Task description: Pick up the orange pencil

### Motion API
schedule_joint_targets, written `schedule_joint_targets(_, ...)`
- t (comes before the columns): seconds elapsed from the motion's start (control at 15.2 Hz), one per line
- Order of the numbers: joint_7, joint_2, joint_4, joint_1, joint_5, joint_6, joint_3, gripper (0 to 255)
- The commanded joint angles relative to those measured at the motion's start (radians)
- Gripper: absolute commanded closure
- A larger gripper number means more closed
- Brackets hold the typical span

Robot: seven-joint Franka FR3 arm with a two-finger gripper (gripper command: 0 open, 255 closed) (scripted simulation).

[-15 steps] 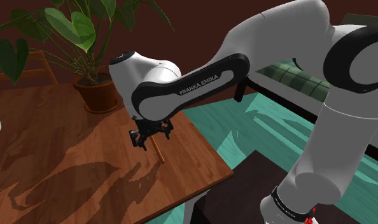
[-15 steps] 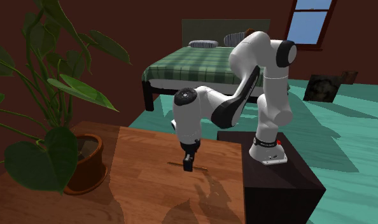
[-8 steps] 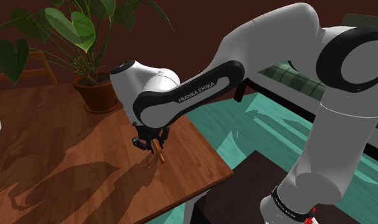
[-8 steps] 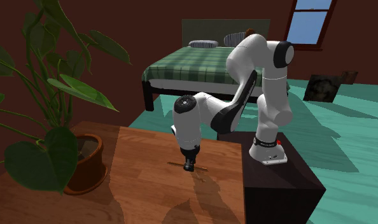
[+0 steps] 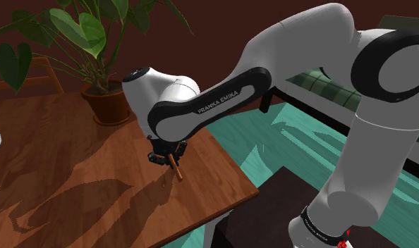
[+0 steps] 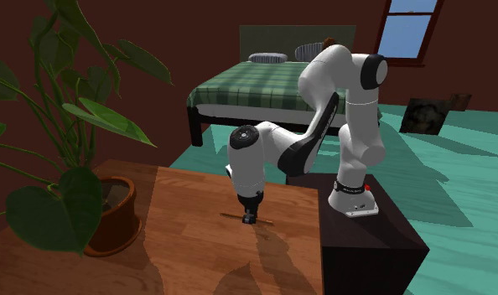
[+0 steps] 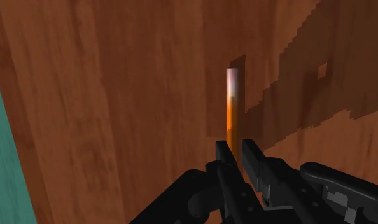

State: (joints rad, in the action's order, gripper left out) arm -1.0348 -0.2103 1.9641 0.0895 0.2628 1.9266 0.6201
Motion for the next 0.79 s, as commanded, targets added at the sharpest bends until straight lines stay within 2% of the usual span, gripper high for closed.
schedule_joint_targets(0.0, 0.006, 0.008, -0.004, -0.002, -0.006, -0.011, 0.001, 255)
schedule_joint_targets(0.73, 0.048, 0.068, -0.089, -0.01, -0.05, -0.139, 0.01, 255)
